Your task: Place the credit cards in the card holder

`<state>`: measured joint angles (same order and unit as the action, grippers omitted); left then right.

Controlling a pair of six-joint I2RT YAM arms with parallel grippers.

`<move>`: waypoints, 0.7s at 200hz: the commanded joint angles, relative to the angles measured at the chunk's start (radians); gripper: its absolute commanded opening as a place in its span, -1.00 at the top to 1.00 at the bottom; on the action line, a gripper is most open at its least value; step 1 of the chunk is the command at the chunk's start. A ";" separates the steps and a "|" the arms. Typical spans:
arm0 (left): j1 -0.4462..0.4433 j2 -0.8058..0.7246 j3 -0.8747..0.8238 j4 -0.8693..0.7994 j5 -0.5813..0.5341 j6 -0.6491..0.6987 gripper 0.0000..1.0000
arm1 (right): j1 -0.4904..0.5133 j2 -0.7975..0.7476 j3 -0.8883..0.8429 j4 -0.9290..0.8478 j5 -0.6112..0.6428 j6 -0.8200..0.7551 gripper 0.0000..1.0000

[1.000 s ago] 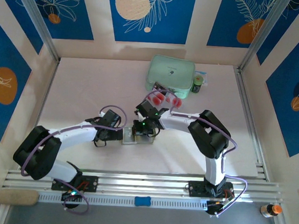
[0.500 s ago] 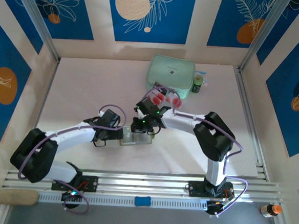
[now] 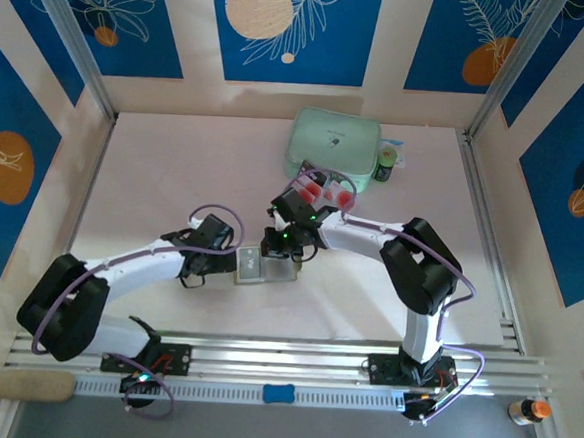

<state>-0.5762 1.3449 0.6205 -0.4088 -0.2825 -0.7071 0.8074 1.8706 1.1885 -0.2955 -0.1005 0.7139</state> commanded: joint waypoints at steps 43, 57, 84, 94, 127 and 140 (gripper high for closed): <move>0.010 0.037 -0.010 -0.022 -0.021 -0.015 -1.00 | 0.023 0.035 0.015 -0.033 0.008 -0.005 1.00; 0.009 0.040 -0.011 -0.023 -0.022 -0.017 -1.00 | 0.025 0.039 0.022 -0.040 0.010 -0.010 1.00; 0.009 0.049 -0.007 -0.022 -0.025 -0.018 -1.00 | 0.030 0.043 0.035 -0.056 0.022 -0.019 1.00; 0.009 0.052 -0.006 -0.024 -0.026 -0.017 -1.00 | 0.032 0.043 0.037 -0.059 0.025 -0.020 1.00; 0.009 0.059 -0.007 -0.021 -0.023 -0.016 -1.00 | 0.034 0.050 0.043 -0.062 0.025 -0.022 1.00; 0.009 0.060 -0.011 -0.018 -0.022 -0.017 -1.00 | 0.035 0.055 0.046 -0.062 0.024 -0.022 1.00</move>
<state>-0.5758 1.3853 0.6159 -0.4057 -0.2893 -0.7097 0.8337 1.9034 1.2045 -0.3328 -0.0776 0.7090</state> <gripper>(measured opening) 0.998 0.044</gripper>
